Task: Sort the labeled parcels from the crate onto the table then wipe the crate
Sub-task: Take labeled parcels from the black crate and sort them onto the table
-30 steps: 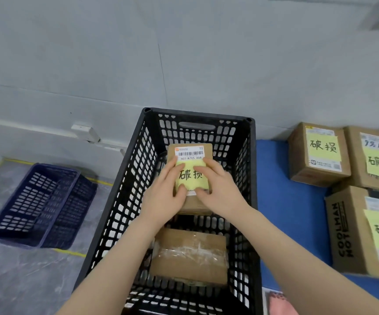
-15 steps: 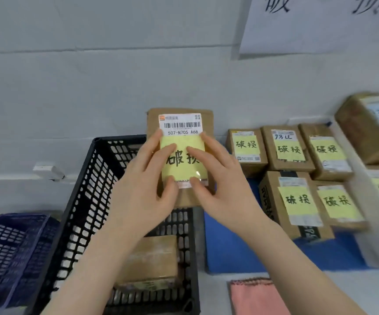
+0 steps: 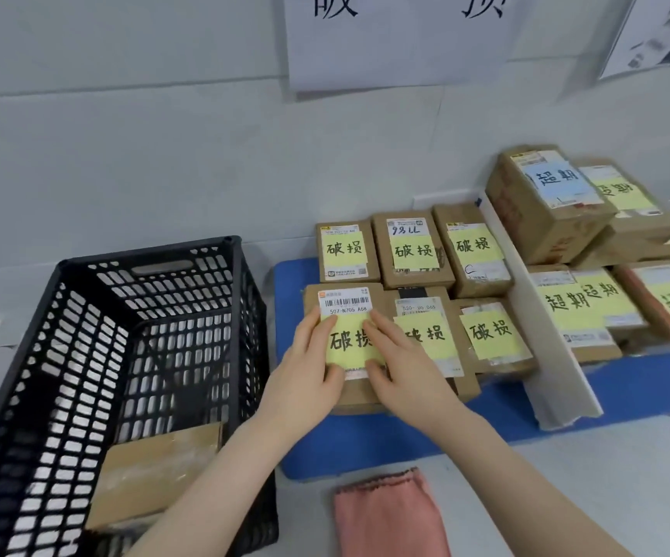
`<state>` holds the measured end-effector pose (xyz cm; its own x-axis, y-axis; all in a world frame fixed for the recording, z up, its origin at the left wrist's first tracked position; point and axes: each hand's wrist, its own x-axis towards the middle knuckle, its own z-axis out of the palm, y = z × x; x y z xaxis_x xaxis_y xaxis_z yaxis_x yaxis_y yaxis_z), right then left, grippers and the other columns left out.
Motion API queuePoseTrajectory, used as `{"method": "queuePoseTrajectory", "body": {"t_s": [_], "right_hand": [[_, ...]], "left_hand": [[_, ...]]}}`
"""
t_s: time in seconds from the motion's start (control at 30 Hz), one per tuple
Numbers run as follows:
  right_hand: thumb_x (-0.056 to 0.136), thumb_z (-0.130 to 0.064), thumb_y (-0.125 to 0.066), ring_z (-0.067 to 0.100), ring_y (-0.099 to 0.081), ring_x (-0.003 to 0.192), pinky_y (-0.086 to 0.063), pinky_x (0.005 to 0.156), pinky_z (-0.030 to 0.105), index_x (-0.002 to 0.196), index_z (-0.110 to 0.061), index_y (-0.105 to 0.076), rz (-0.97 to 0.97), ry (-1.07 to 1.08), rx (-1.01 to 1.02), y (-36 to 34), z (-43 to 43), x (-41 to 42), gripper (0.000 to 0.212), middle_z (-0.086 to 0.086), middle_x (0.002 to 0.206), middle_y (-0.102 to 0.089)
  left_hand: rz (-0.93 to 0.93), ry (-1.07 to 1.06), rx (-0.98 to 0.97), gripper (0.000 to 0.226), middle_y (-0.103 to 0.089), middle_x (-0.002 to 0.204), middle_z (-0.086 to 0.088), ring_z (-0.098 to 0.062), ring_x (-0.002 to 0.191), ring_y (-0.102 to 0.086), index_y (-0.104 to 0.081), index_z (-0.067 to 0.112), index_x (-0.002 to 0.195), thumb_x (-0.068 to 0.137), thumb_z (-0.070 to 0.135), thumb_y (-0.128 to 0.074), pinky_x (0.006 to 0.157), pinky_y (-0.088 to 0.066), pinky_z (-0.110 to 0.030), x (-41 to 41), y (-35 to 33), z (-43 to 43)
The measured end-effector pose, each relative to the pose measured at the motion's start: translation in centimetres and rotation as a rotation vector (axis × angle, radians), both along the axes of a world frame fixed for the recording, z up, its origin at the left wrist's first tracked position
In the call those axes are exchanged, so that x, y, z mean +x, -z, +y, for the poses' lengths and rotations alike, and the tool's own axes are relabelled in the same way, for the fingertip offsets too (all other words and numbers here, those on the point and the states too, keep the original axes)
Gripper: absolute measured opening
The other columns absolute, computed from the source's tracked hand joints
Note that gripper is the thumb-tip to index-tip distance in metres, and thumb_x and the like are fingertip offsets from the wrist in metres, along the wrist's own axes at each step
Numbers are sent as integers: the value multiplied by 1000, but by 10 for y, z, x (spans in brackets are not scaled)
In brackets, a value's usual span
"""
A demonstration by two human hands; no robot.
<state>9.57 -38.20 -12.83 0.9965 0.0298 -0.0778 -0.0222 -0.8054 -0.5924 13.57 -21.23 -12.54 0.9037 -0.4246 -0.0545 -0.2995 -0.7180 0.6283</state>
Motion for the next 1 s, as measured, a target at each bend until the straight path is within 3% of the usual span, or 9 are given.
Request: {"method": "queuePoseTrajectory", "body": {"t_s": [0.1, 0.37, 0.57, 0.7, 0.8, 0.9, 0.97, 1.0], "right_hand": [[97, -27, -42, 29, -50, 119, -30, 107, 36, 148, -21, -32, 27, -27, -80, 9, 2, 14, 53, -6, 159, -18], [93, -29, -42, 26, -29, 129, -47, 88, 35, 148, -29, -29, 42, -45, -236, 16, 1, 36, 56, -9, 156, -21], [95, -31, -40, 31, -21, 138, -40, 99, 42, 150, -33, -21, 133, -39, -253, 11, -5, 44, 59, -8, 160, -11], [97, -26, -44, 43, -26, 133, -31, 105, 46, 150, -23, -26, 183, 29, -298, -7, 7, 40, 57, 4, 160, -10], [92, -15, -49, 46, -37, 123, -36, 99, 49, 141, -14, -42, -40, 100, -347, -28, 47, 32, 50, 18, 153, -26], [89, -6, -51, 36, -48, 116, -44, 92, 44, 128, -13, -55, -264, -178, -119, -47, 112, 21, 41, 11, 136, -48], [89, -3, -48, 26, -54, 111, -48, 88, 39, 127, -16, -57, -234, -454, -34, -47, 158, 15, 41, 4, 128, -53], [89, -2, -47, 24, -54, 112, -48, 89, 39, 130, -18, -55, -144, -587, -44, -42, 179, 14, 44, 3, 128, -52]], "left_hand": [[107, -66, -12, 62, -4, 157, 18, -13, 122, -46, -21, 24, 151, 94, 19, -44, 88, -50, -40, 11, 12, -4], [163, -64, -27, 61, 4, 158, 18, -20, 139, -27, -22, 21, 151, 94, 13, -41, 108, -36, -38, 26, 32, -10], [217, -80, -33, 62, 9, 160, 13, -24, 145, -16, -19, 22, 153, 95, 13, -40, 112, -31, -42, 27, 21, -20], [75, -133, -95, 60, 4, 161, 9, -16, 147, -3, -21, 27, 152, 96, 21, -44, 110, -24, -29, 2, -10, 3], [-80, -259, -129, 54, -13, 157, 12, -6, 143, -15, -29, 28, 147, 95, 23, -43, 103, -19, -17, -22, -32, 70], [35, -461, 79, 46, -31, 150, 4, -8, 115, -44, -39, 24, 143, 97, 17, -42, 92, -34, -20, -42, -36, 161], [233, -543, 257, 46, -38, 146, -2, -13, 100, -50, -42, 22, 142, 96, 12, -41, 83, -41, -26, -54, -31, 211], [298, -547, 318, 48, -40, 145, -5, -17, 105, -52, -43, 21, 141, 95, 11, -41, 87, -43, -29, -60, -26, 229]]}}
